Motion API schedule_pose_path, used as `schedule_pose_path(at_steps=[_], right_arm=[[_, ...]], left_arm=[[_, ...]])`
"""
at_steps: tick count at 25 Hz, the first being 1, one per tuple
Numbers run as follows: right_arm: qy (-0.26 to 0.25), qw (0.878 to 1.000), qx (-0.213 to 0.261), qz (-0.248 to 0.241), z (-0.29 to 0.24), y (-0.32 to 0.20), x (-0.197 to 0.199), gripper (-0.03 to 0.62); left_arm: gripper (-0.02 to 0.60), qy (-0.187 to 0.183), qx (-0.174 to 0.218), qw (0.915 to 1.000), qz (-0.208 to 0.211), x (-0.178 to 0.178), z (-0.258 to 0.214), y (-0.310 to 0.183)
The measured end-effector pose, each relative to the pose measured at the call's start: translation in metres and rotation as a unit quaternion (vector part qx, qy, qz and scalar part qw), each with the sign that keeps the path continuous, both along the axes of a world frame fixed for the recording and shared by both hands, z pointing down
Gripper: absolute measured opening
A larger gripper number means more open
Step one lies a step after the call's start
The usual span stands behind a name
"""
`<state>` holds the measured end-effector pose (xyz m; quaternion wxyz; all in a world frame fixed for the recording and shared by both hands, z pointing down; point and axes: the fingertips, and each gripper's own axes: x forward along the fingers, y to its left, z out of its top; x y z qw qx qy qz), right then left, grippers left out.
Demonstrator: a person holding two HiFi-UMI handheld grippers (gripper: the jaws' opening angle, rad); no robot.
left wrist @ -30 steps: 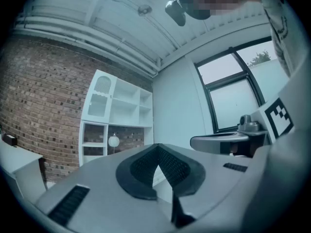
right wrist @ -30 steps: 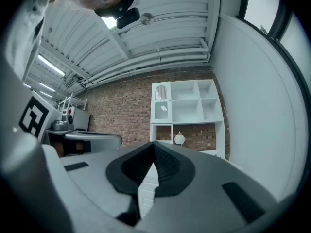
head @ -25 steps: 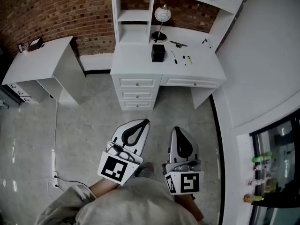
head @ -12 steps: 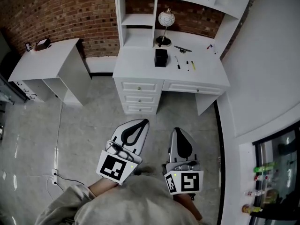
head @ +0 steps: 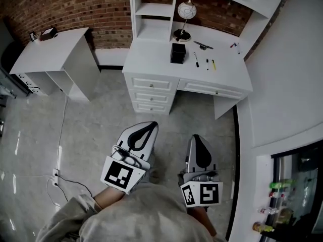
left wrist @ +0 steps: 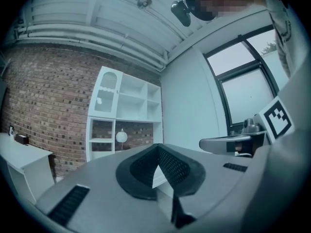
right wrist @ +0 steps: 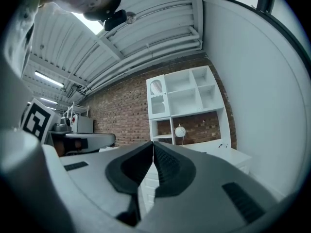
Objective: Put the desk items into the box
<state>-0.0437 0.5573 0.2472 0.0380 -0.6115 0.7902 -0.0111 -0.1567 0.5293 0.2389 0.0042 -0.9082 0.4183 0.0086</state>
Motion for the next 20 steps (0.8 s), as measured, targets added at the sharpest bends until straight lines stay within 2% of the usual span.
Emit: schedule_pose_path(at_steps=[8, 20], right_arm=[[0.016, 1.000, -0.001, 0.000, 0.005, -0.053, 0.003, 0.018], [0.022, 0.999, -0.009, 0.030, 0.002, -0.185, 0.019, 0.018]], left_arm=[[0.007, 0.005, -0.011, 0.9999, 0.005, 0.006, 0.011, -0.057], [0.006, 0.014, -0.017, 0.9984, 0.052, 0.031, 0.007, -0.187]])
